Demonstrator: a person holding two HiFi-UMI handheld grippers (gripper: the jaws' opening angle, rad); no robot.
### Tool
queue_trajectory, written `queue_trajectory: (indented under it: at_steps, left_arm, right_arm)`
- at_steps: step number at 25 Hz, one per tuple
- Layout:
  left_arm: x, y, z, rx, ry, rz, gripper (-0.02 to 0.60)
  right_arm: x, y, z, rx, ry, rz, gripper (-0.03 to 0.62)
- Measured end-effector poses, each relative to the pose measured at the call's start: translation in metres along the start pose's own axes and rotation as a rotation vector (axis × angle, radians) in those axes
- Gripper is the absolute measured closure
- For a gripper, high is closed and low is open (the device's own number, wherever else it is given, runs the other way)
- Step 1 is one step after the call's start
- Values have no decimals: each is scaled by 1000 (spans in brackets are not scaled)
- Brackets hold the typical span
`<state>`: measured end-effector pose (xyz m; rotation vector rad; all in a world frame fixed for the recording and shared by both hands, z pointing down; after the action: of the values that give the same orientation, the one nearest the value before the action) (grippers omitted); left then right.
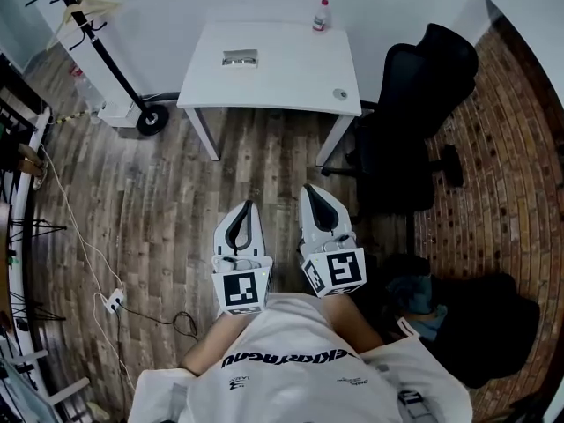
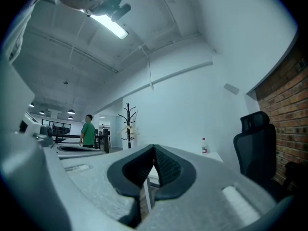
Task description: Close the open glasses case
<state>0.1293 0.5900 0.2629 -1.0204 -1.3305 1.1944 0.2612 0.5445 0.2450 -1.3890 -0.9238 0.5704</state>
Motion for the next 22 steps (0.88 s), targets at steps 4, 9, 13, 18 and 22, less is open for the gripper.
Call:
queue_trajectory:
  at_steps: [4, 9, 13, 18, 22]
  left_arm:
    - [-51, -2, 49, -20, -33, 11, 584]
    - [-101, 1, 88, -16, -86, 5, 583]
    - [-123, -4, 104, 1, -104, 11, 583]
    - [-144, -19, 114, 7, -108, 23, 584]
    - [-160, -29, 125, -9, -120, 36, 583]
  right_arm:
    - [-67, -8, 8, 29, -18, -17, 594]
    - [-125, -13, 8, 30, -74, -28, 594]
    - [-146, -16, 2, 44, -117, -27, 594]
    - [-164, -23, -10, 48, -149, -27, 594]
    - [-181, -40, -15, 16, -161, -27, 594]
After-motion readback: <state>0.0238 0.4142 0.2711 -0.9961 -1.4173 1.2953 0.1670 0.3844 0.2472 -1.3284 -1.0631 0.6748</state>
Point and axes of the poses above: the fingertips, and each gripper's own axes: x backward along the fingers, z to its left, y out of its top, the point moved 5 cm from there along x, backward along the fingers, and after that the axes turned 11 degrees about -z, right-handed, at the moved point
